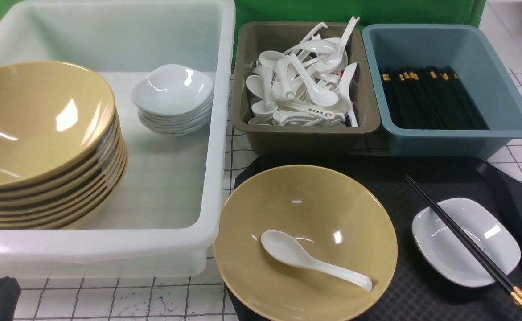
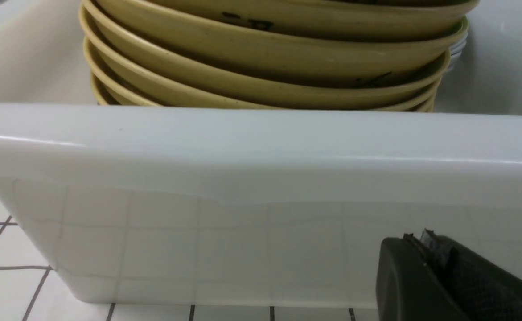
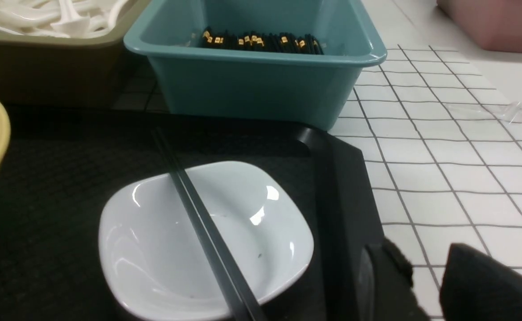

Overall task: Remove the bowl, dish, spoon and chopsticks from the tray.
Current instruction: Use the right arm to grab the chopsticks

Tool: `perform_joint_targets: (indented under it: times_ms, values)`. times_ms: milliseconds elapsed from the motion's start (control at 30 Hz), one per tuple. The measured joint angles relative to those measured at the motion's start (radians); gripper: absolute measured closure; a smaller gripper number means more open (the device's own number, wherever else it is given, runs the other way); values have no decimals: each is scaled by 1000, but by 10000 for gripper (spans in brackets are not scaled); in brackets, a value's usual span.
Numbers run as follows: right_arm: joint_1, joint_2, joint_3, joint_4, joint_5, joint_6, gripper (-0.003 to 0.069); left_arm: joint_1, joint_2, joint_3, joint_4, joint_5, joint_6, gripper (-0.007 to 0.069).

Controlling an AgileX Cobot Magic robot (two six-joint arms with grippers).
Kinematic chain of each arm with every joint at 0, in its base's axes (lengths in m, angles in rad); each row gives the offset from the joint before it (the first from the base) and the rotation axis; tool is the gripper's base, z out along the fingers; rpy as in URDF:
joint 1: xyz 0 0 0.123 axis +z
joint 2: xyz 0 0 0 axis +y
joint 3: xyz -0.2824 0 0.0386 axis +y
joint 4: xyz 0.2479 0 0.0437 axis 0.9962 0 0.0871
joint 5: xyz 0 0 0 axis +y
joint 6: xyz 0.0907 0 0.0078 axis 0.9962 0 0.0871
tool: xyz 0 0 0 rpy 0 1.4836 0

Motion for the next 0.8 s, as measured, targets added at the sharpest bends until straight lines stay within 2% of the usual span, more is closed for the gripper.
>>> perform_joint_targets:
  times_ms: [800]
  values:
    - [0,0,0,0,0,0,421,0,0,0,24,-6,-1,638]
